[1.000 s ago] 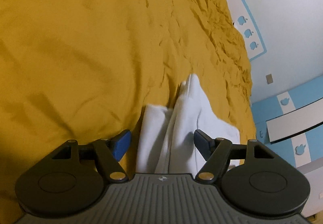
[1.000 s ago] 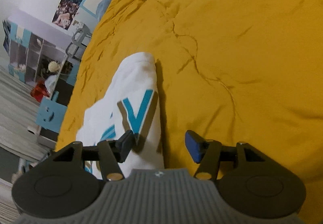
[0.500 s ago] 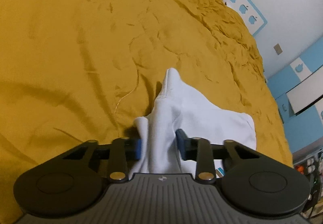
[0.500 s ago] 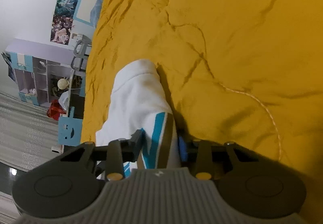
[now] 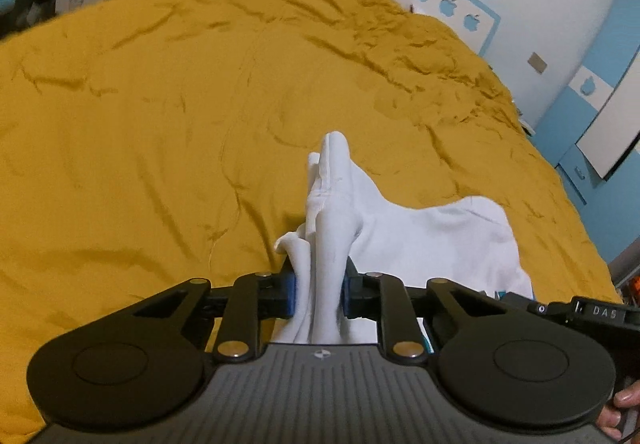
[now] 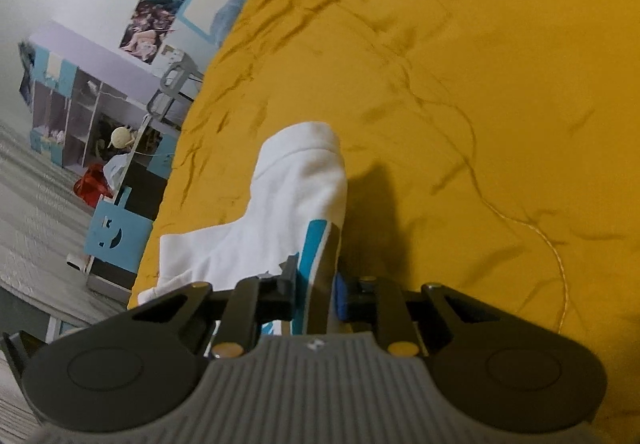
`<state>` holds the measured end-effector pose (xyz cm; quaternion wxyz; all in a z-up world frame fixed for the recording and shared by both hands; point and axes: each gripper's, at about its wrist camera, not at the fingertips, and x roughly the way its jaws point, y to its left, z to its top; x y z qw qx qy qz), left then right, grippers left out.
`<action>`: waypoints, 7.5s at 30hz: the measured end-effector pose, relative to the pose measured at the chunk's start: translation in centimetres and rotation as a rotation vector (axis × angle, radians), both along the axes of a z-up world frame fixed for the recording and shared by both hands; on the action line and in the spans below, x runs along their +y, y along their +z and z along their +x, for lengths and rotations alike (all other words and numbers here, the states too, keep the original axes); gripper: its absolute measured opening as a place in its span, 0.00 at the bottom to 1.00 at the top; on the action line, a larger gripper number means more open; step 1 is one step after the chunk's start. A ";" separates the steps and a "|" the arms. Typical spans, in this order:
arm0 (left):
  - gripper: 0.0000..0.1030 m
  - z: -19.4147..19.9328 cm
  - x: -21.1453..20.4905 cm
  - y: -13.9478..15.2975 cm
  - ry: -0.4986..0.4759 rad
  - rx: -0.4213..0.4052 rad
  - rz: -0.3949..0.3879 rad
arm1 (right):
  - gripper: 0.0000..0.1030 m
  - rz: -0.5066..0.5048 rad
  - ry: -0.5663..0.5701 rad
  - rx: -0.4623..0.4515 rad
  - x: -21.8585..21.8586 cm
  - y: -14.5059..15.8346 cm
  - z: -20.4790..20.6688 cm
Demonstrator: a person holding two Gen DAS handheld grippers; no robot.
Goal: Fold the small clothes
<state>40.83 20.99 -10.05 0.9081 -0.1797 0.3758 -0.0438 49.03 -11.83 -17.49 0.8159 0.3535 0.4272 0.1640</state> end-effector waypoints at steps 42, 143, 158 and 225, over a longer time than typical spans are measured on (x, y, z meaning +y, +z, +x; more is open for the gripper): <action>0.20 -22.1 -3.5 12.8 -0.118 -0.288 -0.178 | 0.10 -0.070 0.159 -0.393 -10.6 21.5 -29.8; 0.21 -27.5 -7.8 -5.8 -0.275 0.091 0.158 | 0.31 -0.725 0.341 -0.188 -5.1 0.7 -37.8; 0.48 -25.7 -6.7 4.5 -0.212 -0.082 0.210 | 0.64 -0.697 0.282 -0.291 -6.1 10.4 -35.6; 1.00 -39.0 -14.6 0.9 -0.001 -0.125 0.438 | 0.80 -0.749 0.111 -0.286 -3.4 9.0 -50.8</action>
